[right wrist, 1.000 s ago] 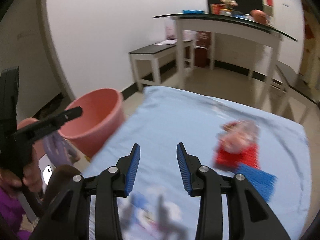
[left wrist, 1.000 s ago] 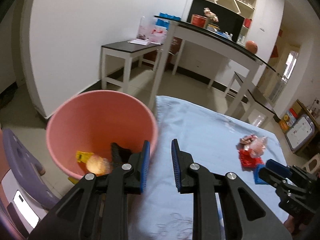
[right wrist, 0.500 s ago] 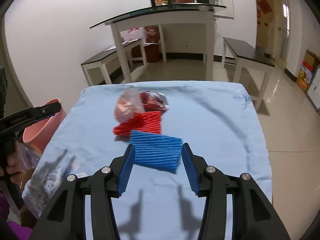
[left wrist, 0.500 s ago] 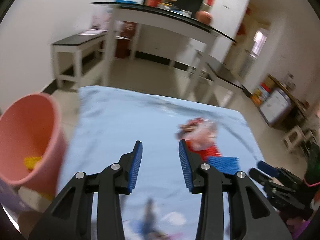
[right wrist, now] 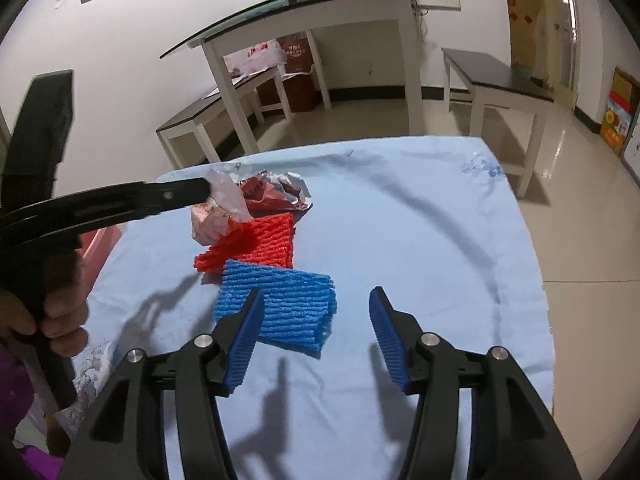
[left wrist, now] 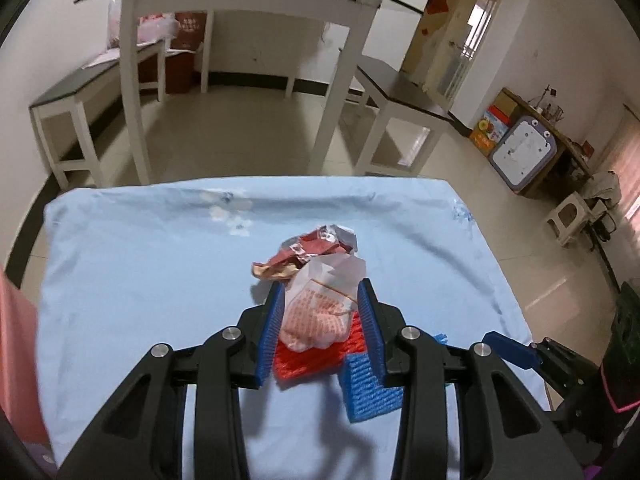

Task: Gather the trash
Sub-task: 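Grasp the clear plastic bag with the left tool while the right tool grasps the blue foam net, then carry the clear bag and blue net over the pink bucket and open both tools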

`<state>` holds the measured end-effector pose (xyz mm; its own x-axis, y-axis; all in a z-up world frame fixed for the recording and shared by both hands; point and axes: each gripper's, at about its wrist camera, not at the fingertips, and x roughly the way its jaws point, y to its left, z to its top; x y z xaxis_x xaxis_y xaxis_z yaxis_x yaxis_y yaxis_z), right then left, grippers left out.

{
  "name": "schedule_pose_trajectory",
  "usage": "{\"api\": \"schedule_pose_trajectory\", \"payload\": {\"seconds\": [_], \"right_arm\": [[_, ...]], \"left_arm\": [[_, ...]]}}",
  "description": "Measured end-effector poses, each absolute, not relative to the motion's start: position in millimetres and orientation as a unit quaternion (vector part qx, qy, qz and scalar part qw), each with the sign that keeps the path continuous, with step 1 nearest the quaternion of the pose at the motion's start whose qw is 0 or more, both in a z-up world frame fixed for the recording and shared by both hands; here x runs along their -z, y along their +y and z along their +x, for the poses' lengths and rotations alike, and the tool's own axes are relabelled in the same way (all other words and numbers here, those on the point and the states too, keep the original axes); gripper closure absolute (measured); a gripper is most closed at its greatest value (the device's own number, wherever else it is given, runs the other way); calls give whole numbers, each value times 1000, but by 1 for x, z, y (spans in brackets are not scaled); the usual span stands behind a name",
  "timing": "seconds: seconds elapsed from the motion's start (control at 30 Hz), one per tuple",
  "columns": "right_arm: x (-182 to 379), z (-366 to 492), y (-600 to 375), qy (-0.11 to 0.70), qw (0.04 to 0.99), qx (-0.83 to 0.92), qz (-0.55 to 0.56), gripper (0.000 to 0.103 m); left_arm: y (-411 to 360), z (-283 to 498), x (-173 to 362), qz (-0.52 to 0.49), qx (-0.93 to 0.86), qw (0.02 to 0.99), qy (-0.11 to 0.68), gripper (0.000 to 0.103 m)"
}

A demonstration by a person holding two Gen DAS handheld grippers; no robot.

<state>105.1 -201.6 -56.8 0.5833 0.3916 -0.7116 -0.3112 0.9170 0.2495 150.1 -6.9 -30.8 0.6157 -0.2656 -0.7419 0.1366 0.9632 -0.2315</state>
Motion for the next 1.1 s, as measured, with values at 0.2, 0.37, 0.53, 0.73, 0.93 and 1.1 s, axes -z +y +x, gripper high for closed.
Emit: {"api": "schedule_pose_trajectory", "payload": {"seconds": [0.2,0.37,0.53,0.73,0.93,1.1], "right_arm": [[69,118,-200,435,874,-206,59,45],[73,129,-196,449,862,-224,70,45],[76,137,-187,456,857,-234,51,44],[82,135,-168,456,853,-254,28,46],[86,123,-165,461,847,-265,24,96],[71,105,-172,438,853,-282,23,98]], "left_arm": [[-6,142,33,-62,107,906,404,94],[9,119,15,-72,108,916,379,96],[30,97,6,-89,93,921,367,96],[54,70,4,-88,41,926,365,96],[73,48,11,-106,1,922,374,96],[76,34,5,-111,-11,925,364,96]]}}
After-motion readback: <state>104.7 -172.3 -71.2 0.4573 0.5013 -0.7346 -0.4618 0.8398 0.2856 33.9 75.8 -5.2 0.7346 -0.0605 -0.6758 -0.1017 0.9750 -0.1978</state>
